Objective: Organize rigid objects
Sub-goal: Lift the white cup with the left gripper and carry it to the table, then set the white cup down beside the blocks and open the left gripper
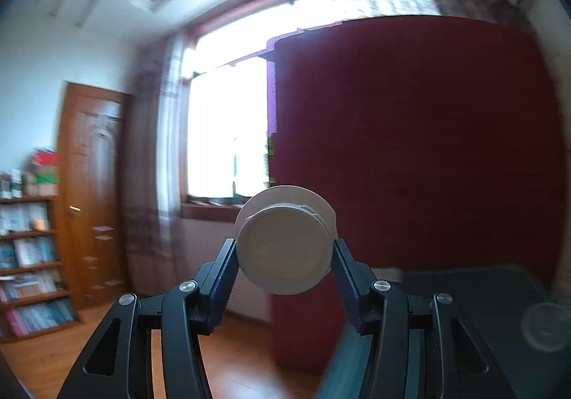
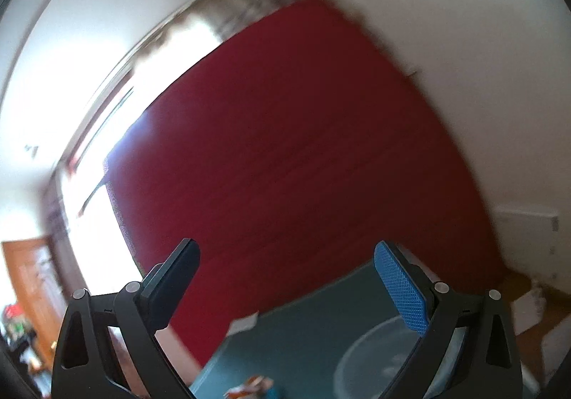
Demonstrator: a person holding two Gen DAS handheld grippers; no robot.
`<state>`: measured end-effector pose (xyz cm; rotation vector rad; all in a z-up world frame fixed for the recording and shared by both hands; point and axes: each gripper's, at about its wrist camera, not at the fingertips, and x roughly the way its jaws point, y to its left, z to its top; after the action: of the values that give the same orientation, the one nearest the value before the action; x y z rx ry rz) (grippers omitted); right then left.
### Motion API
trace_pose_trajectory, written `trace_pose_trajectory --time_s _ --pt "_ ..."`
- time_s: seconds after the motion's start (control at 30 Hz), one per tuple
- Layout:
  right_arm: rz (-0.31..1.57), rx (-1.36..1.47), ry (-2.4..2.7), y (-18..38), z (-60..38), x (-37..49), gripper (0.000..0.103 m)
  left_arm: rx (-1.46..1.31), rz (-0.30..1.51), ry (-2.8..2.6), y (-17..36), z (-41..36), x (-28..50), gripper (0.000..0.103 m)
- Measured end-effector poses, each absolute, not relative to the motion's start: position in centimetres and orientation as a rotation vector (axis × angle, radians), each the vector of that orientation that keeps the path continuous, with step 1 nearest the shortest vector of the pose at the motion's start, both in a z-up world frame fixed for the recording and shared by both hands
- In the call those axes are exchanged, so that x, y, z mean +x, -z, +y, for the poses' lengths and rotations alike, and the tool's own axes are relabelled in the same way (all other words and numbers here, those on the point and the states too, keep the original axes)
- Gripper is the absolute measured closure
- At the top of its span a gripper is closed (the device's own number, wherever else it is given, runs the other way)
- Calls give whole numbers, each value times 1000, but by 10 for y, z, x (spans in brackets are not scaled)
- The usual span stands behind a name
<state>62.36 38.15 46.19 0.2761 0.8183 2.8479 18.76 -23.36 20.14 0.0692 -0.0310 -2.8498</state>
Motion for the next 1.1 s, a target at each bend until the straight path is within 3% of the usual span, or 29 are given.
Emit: trace_pose_trajectory --time_s 0.17,0.3,0.43,0.57,0.6,0.63,0.67,0.7,0.83,1.1 --pt "664 216 -2802 -465 393 654 1 355 39 3098 -149 -172 116 48" --pt "588 19 -2850 -446 377 630 1 672 113 3191 -87 -122 50 48" --pt "590 -207 -2907 -415 371 595 1 904 34 3219 -34 -60 1 48" --pt "624 -390 -2931 -385 363 563 1 1033 54 3253 -16 -17 -31 47" --pt "627 -433 -2934 -375 360 560 1 1042 43 3269 -15 -6 -37 40" --pt "626 -467 -2936 -367 358 560 1 1036 25 3281 -15 4 -41 19" --pt "621 -502 -2940 -361 358 558 1 1018 8 3294 -8 11 -39 6" --pt "612 -536 -2941 -355 355 553 1 986 -14 3307 -10 16 -41 1" --pt "582 -616 -2933 -332 355 548 1 947 -88 3261 -8 16 -39 1" --pt "518 -753 -2993 -313 331 533 1 849 24 3131 0 -40 -27 1"
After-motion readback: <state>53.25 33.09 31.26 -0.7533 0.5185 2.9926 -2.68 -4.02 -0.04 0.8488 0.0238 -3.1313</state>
